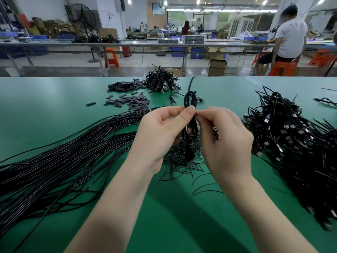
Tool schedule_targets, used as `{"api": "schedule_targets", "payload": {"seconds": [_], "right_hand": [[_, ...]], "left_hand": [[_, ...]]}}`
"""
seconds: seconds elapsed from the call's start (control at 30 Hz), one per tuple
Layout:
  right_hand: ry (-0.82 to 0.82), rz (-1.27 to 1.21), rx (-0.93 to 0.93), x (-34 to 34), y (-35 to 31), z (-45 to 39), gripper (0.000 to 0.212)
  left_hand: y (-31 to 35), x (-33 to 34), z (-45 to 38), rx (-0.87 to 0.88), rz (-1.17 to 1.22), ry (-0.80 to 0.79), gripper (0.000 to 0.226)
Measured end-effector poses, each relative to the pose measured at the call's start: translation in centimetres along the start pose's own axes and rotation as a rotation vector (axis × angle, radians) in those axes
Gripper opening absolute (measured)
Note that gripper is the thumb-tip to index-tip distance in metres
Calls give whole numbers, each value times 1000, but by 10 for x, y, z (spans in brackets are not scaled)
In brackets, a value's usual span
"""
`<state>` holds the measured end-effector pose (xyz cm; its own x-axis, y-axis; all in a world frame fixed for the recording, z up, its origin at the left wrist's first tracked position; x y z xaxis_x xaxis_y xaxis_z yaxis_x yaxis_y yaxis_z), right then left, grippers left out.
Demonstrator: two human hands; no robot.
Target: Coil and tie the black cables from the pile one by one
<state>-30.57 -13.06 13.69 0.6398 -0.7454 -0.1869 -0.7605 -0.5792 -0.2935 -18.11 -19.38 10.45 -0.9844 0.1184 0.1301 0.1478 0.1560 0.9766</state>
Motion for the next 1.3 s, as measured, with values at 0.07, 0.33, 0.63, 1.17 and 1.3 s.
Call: {"api": "schedule_targets", "payload": {"seconds": [0.07, 0.33, 0.63, 1.17, 1.3], "right_hand": [[39, 80, -197, -3, -6, 5, 12], [-31, 168, -292, -2, 0, 0, 14], [-153, -114, -102, 0, 5, -12, 13], [-326, -775, 542, 23, 53, 5, 20], [-483, -665, 491, 28, 55, 10, 36]], "left_hand": [[-4, 4, 2, -67, -14, -60, 33], [19, 12, 7, 199, -96, -148, 22], [8, 1, -1, 83, -133, -151, 19], [-8, 21, 8, -141, 3, -358, 22], [-17, 25, 8, -186, 1, -355, 28]]}}
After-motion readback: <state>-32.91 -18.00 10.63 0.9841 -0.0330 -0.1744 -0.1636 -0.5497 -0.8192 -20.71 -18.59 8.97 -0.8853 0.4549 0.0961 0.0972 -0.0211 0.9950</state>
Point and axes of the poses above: each hand's wrist, its own z-axis away from the middle knuckle, its own x-axis out of the palm, y = z × x, the point moved 8 cm from there along -z, towards the middle knuckle, and after that the axes turned 2 degrees about y, right-handed, at the moved point
